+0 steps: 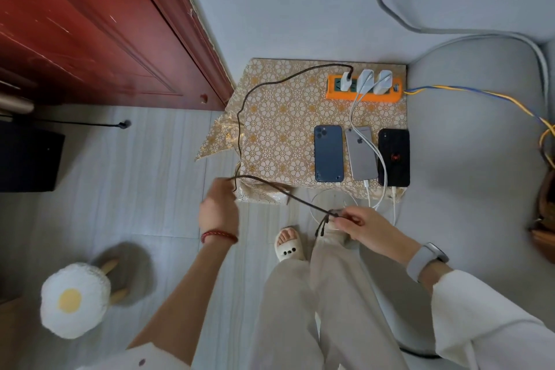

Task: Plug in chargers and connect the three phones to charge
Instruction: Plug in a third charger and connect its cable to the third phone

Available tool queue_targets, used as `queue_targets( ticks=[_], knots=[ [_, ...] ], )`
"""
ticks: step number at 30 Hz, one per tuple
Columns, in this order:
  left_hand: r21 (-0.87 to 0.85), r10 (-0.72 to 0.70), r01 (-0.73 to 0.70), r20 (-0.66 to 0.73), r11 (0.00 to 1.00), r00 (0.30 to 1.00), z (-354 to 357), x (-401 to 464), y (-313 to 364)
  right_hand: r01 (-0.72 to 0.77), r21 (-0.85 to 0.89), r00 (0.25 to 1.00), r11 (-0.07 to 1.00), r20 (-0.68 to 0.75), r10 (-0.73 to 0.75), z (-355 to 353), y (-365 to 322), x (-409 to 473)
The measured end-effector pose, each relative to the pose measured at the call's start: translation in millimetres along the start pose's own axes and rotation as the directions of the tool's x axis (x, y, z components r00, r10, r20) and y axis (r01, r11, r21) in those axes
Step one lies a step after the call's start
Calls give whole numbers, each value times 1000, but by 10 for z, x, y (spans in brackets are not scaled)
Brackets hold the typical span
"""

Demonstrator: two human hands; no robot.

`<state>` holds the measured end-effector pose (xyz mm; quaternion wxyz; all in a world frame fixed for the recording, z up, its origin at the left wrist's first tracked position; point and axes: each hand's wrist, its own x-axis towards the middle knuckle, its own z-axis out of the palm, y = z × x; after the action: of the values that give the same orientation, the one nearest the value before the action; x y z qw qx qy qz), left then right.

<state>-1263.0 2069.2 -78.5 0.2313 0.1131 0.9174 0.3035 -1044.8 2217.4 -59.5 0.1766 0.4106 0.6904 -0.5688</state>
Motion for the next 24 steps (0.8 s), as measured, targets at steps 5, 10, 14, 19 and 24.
queue_targets(
  ticks=[5, 10, 14, 19, 24],
  knots=[
    [50, 82, -83, 35, 995, 996, -139, 151, -155, -14, -84, 998, 996, -57, 9, -36, 139, -53],
    [192, 360, -636, 688, 748, 630, 236, -267, -43, 139, -80, 990, 987, 31, -137, 203, -222, 62],
    [65, 345, -526, 686, 848, 641, 348, -355, 71, 164, -44, 986, 986, 15, -163, 231, -296, 84],
    [52, 293, -324, 305, 945, 906, 214, -227, -12, 86, -101, 996, 991, 12, -85, 80, -96, 43],
    [-67, 146, -137, 150, 988, 978, 170, -99, -53, -31, -139, 999, 990, 19, 34, 88, 88, 93]
  ],
)
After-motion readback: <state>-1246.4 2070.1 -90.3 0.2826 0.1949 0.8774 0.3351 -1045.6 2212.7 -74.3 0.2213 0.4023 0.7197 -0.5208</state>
